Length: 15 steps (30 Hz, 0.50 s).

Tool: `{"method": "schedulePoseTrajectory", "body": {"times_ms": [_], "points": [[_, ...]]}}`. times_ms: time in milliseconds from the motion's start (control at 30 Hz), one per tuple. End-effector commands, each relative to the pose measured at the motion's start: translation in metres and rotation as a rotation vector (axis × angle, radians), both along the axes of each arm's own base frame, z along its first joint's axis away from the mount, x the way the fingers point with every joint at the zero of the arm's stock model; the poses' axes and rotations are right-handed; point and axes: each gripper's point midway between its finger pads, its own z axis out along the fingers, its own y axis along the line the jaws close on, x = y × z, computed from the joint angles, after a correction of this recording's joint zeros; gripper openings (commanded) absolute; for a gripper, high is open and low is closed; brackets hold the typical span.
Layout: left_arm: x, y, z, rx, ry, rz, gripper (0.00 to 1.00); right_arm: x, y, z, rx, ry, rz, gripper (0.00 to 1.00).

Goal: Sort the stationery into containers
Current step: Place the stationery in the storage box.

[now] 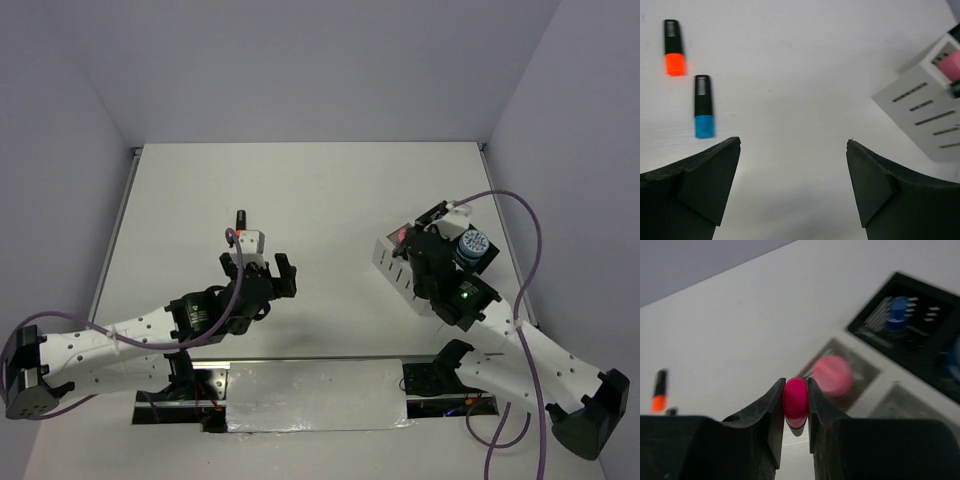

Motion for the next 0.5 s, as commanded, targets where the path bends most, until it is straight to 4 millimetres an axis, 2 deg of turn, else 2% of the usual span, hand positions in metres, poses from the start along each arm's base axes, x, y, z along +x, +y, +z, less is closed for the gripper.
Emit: {"method": "schedulePoseTrajectory", "body": {"times_ms": [0,100,167,300,333,467], "points": [[0.003,0.037,-0.017,0.103,0.054,0.151,0.99,-0.011,-0.080,0.007,-0.107,-0.001,-0.310,0.00],[0.008,0.040,-0.024,0.090,0.084,0.158,0.99,-0.016,-0.103,0.011,-0.108,-0.013,-0.400,0.00],[0.018,0.049,-0.033,0.074,0.120,0.184,0.99,-0.018,-0.112,0.014,-0.119,-0.015,-0.427,0.00],[0.028,0.053,-0.045,0.062,0.169,0.188,0.99,-0.020,-0.120,0.008,-0.144,0.003,-0.463,0.00],[0.034,0.060,-0.052,0.075,0.187,0.218,0.99,-0.021,-0.122,0.003,-0.153,0.016,-0.471,0.00],[0.049,0.069,-0.065,0.076,0.234,0.253,0.99,-0.021,-0.119,-0.012,-0.155,0.051,-0.464,0.02]]}}
